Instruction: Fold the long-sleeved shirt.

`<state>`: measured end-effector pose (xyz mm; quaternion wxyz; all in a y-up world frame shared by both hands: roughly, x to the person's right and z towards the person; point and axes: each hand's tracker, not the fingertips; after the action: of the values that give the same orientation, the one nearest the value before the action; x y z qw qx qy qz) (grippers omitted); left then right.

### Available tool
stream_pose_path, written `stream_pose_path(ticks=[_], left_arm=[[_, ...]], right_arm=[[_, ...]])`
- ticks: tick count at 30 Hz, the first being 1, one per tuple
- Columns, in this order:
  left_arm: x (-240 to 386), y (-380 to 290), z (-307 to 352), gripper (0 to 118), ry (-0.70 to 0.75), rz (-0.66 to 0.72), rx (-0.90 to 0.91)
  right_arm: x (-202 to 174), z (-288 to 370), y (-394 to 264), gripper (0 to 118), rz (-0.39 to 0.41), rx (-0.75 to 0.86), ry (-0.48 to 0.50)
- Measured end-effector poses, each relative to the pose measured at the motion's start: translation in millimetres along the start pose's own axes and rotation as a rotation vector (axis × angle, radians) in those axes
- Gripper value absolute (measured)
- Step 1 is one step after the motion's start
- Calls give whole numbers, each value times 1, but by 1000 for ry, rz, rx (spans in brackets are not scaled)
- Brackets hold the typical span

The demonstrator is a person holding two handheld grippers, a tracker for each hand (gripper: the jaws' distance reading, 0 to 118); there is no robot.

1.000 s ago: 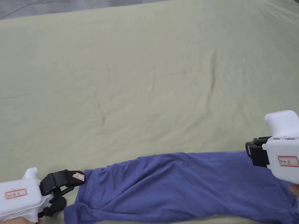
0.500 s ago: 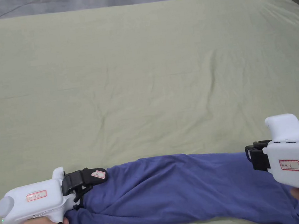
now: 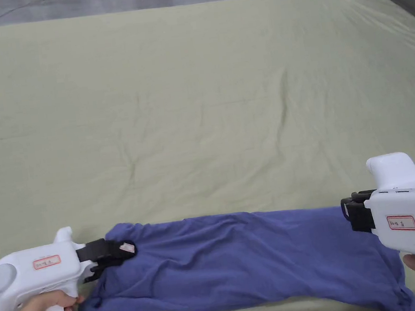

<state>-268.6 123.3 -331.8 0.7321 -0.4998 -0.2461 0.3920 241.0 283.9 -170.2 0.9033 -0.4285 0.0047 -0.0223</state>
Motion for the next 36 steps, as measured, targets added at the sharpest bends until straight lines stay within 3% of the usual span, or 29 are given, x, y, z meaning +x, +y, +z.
stream_pose_path(ticks=[10, 19, 25, 28, 36], left_arm=[[-15, 38, 51, 6, 108, -60, 99], [-44, 61, 148, 6, 339, -9, 291], [-19, 59, 150, 6, 285, -85, 207], [13, 53, 141, 6, 242, -217, 164], [121, 6, 89, 6, 53, -358, 45]], right_arm=[[-17, -5, 4, 3, 30, -13, 22], [-25, -9, 11, 3, 60, -13, 34], [-33, -17, 12, 3, 67, -18, 52], [-35, -17, 11, 3, 70, -18, 63], [-35, -21, 5, 3, 69, -28, 83]])
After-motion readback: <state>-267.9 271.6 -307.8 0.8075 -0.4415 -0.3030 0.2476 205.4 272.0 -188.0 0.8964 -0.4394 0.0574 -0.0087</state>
